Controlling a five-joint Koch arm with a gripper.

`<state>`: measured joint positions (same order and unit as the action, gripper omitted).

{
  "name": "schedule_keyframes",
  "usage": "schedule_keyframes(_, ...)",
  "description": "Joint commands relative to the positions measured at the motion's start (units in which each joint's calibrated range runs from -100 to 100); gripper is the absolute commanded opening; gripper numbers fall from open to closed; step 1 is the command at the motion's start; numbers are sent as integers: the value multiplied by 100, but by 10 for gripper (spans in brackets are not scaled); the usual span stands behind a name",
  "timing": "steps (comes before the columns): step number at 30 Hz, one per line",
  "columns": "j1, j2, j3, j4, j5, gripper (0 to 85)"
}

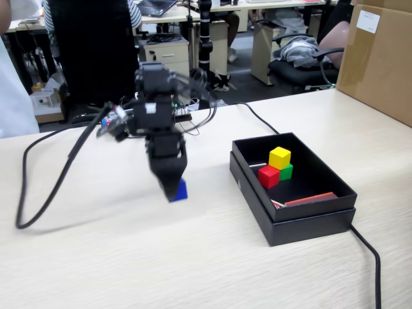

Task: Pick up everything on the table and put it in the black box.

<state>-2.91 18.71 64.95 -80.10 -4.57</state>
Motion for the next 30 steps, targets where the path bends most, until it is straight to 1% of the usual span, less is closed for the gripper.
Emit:
schedule_keyframes(1,459,-1566,-40,-158,225,56)
schedule_keyframes(5,1011,-1704,-348,-158,542,57)
schedule_keyframes(7,1304,-1383,-357,-158,733,57)
schedule_keyframes(9,1451,-1130,-357,-158,821,57)
schedule_keyframes(14,1685,-316,-339,-124,996,57)
schedule_keyframes(19,1758,338,-303,-124,1104,59)
schedule_keyframes(27,1900,671,-284,-124,1236,68)
schedule_keyframes(28,1905,694,-348,-132,1275,128)
schedule_keyframes(30,1910,683,-584,-150,1309,287)
